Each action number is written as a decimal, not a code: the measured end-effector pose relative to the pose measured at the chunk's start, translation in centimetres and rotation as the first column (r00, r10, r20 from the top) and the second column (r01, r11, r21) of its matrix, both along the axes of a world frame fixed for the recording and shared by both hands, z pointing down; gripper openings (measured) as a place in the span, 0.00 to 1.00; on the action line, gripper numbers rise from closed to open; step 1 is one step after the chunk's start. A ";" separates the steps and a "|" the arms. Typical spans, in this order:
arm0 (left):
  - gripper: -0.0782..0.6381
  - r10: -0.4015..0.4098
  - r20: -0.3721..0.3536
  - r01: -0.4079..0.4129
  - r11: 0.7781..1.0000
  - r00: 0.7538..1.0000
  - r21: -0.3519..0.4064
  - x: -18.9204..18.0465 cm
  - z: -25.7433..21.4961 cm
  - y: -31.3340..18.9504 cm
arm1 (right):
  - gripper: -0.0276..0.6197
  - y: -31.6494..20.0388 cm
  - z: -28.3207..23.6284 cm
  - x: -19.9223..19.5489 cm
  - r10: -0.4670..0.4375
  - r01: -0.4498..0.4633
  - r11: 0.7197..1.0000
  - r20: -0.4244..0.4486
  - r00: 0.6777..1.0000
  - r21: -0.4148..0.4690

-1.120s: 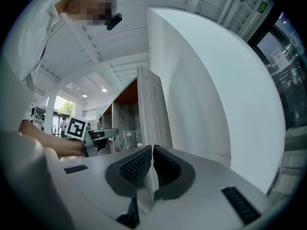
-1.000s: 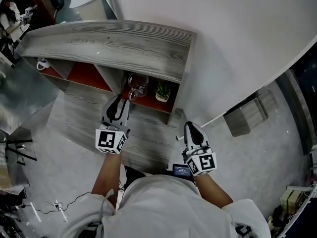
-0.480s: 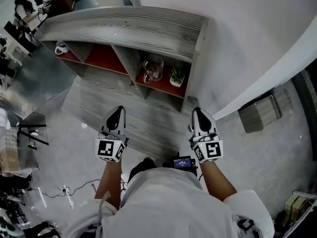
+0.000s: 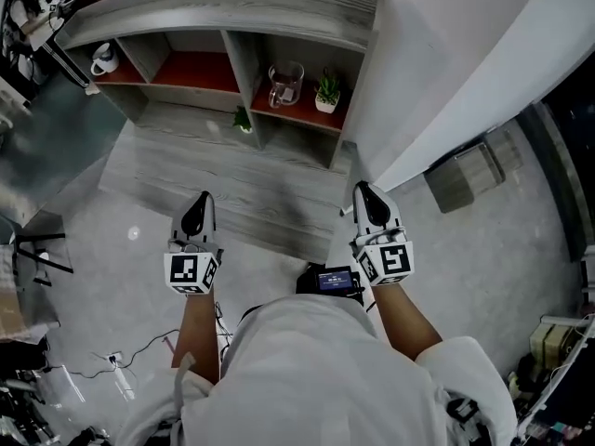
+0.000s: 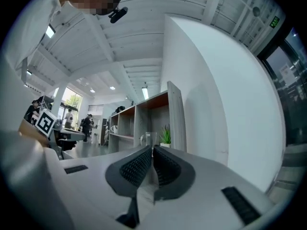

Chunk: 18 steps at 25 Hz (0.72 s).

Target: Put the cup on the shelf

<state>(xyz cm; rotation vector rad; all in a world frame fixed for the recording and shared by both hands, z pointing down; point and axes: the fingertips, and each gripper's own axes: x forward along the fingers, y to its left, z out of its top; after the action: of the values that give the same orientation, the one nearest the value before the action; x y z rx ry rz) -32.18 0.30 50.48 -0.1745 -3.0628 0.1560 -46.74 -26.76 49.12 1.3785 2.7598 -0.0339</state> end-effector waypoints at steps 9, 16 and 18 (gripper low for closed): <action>0.12 0.118 0.030 -0.119 0.992 0.993 0.038 10.5 0.4 -2.4 | 0.10 -1.9 1.9 11.9 0.054 -0.054 0.998 -0.017 0.998 0.028; 0.12 0.163 0.050 -0.166 0.982 0.985 0.085 16.7 1.0 -5.0 | 0.10 -3.2 1.9 18.8 0.082 -0.082 0.997 0.000 0.997 0.015; 0.12 0.161 0.052 -0.166 0.980 0.986 0.108 18.4 1.4 -5.6 | 0.10 -3.4 1.9 20.7 0.073 -0.073 0.997 -0.002 0.997 0.016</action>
<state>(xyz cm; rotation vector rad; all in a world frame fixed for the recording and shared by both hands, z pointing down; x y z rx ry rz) -13.79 -5.31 51.90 0.0821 -3.1160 -0.0111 -26.05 -30.15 51.04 1.2802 2.8163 -0.0102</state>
